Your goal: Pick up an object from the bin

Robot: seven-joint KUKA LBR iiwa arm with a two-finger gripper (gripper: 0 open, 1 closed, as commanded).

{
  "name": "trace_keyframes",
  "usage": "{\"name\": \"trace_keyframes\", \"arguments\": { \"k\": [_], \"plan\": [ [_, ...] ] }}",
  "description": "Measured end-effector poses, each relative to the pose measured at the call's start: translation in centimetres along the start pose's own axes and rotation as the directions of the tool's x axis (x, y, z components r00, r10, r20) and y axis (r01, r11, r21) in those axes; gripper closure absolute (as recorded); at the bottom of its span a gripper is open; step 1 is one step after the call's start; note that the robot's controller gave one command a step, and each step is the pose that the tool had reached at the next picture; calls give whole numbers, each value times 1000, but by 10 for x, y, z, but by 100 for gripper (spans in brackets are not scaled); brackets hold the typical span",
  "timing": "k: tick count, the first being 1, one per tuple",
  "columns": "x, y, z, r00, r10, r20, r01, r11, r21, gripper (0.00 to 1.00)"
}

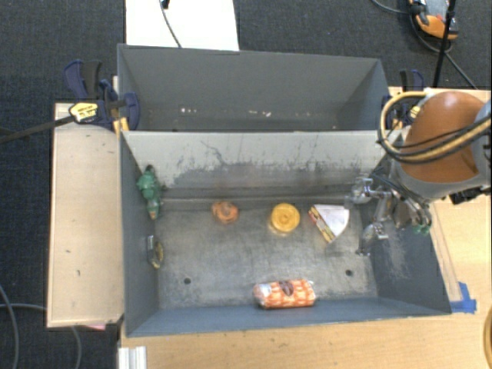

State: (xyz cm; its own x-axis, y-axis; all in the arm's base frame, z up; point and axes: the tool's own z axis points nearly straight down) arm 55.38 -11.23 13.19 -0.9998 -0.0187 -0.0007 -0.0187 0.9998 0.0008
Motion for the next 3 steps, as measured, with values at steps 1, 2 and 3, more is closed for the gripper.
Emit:
{"name": "trace_keyframes", "arguments": {
  "k": [1,2,3],
  "plan": [
    [-19,-3,42,999,-32,8,32,1000,3,0],
    [-18,7,58,973,230,6,-230,973,3,100],
    [-18,7,58,973,229,6,-229,973,3,100]
  ]
}}
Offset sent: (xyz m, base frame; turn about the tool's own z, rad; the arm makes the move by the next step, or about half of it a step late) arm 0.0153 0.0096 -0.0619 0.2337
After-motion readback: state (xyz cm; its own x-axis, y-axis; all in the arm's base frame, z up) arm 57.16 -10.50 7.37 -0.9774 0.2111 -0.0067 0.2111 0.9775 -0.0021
